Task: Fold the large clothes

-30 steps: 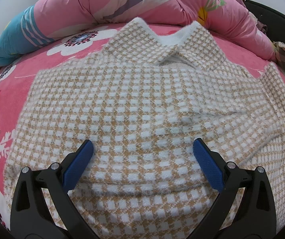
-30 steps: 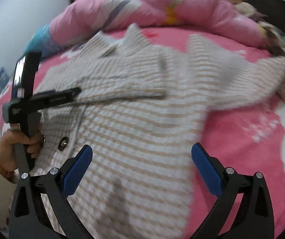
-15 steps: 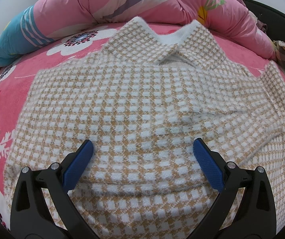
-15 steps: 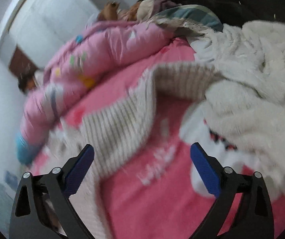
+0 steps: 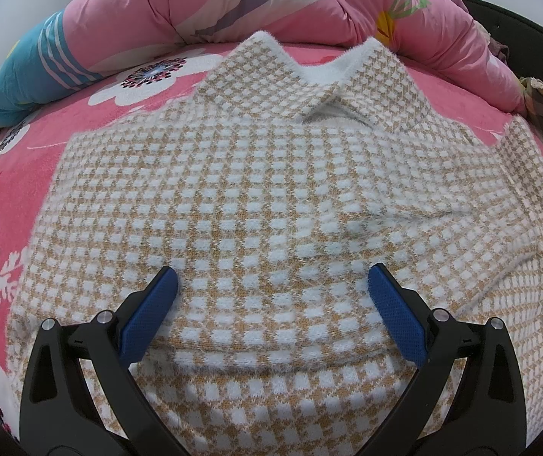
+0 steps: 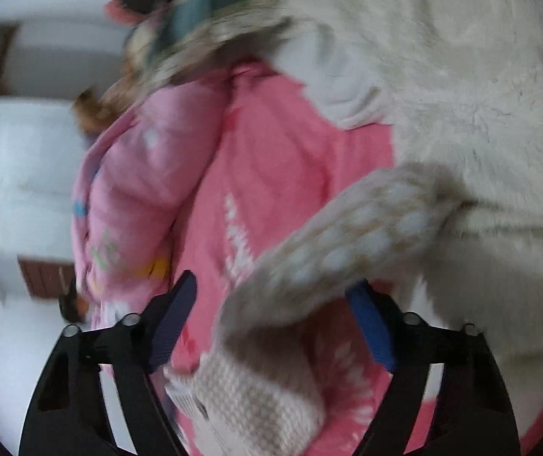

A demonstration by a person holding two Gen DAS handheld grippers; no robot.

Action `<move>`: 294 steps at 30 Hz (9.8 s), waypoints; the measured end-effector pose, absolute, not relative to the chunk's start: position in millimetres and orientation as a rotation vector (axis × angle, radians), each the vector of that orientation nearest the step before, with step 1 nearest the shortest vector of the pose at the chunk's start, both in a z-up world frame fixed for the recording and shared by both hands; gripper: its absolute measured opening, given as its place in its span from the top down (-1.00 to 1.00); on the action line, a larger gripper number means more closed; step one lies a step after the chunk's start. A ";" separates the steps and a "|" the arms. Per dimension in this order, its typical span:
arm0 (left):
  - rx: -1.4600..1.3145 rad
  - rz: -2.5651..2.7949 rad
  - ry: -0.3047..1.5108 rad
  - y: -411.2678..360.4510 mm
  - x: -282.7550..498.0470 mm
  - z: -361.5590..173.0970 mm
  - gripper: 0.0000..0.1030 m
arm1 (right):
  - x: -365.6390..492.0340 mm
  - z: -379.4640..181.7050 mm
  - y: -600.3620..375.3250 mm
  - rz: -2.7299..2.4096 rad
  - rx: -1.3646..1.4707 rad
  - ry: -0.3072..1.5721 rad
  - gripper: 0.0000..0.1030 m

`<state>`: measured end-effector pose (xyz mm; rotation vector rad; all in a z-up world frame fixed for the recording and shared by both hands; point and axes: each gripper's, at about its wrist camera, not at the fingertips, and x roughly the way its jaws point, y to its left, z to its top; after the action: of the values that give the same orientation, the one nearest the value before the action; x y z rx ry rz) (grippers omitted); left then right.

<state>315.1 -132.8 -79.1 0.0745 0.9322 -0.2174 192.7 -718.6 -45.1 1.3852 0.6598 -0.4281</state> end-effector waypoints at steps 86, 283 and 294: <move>-0.038 -0.099 0.856 -22.0 291.8 -47.4 -0.87 | 222.5 200.6 -373.1 -0.028 0.575 0.328 0.64; 0.002 -0.061 1.024 0.8 120.0 -95.1 -0.85 | 135.6 -86.0 -241.5 0.068 0.089 1.208 -0.88; 0.000 -0.061 1.026 -0.6 119.9 -95.6 -0.85 | 135.1 -86.5 -240.7 0.065 0.082 1.204 -0.88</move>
<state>119.9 -0.6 -95.6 -0.0005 1.0259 -0.0614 135.1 -240.7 -86.5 0.0823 1.2042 0.0649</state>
